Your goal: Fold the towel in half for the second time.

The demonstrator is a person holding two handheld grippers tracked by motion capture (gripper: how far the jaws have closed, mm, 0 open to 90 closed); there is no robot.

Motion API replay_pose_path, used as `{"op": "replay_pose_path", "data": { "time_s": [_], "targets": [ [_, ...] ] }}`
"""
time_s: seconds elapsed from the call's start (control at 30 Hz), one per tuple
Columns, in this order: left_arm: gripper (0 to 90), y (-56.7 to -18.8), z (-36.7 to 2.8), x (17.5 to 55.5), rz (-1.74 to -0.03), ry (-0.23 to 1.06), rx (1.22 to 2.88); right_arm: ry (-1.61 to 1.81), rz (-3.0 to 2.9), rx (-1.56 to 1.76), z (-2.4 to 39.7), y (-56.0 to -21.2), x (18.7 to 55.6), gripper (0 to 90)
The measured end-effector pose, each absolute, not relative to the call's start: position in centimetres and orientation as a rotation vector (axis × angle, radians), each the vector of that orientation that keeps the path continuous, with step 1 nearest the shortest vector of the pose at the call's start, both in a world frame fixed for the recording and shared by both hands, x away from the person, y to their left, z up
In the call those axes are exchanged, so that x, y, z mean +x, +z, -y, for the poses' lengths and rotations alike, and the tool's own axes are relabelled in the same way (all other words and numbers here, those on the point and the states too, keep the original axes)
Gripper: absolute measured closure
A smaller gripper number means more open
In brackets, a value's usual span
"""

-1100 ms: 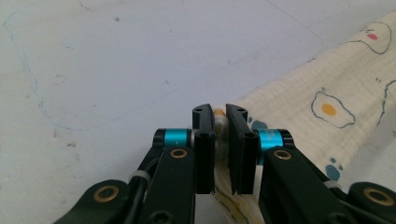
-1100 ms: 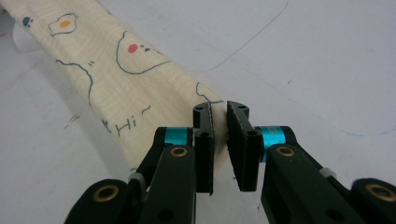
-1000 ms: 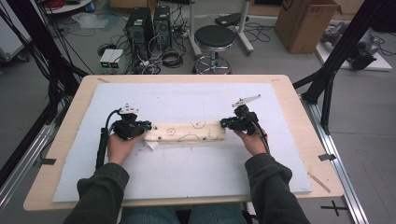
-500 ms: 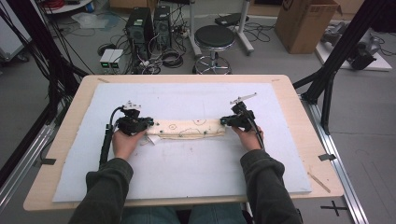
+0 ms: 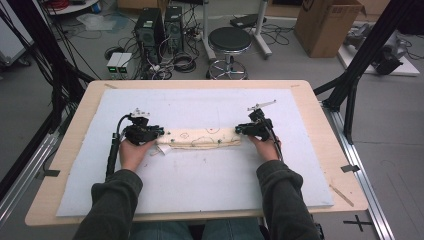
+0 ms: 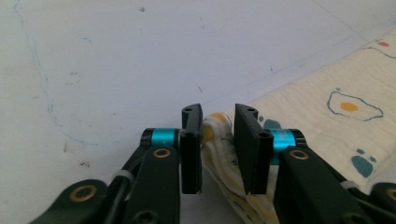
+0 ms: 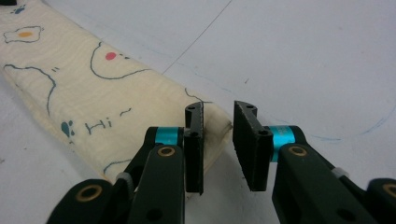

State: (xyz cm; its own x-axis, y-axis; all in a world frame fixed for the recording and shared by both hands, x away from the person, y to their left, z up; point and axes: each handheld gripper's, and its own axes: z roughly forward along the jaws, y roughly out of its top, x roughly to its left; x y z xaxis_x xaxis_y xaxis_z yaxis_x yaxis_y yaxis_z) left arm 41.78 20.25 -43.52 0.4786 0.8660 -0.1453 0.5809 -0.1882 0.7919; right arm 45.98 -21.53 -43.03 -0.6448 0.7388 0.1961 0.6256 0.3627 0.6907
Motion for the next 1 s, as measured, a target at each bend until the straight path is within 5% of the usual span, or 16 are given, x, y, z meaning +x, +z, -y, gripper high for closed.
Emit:
{"op": "replay_pose_path", "data": {
  "time_s": [1.0],
  "targets": [
    [45.4,-40.5,-22.3,38.7,-1.103,0.415,1.794,1.364,-2.398,1.216,23.0,-39.9,43.8,28.0]
  ]
}}
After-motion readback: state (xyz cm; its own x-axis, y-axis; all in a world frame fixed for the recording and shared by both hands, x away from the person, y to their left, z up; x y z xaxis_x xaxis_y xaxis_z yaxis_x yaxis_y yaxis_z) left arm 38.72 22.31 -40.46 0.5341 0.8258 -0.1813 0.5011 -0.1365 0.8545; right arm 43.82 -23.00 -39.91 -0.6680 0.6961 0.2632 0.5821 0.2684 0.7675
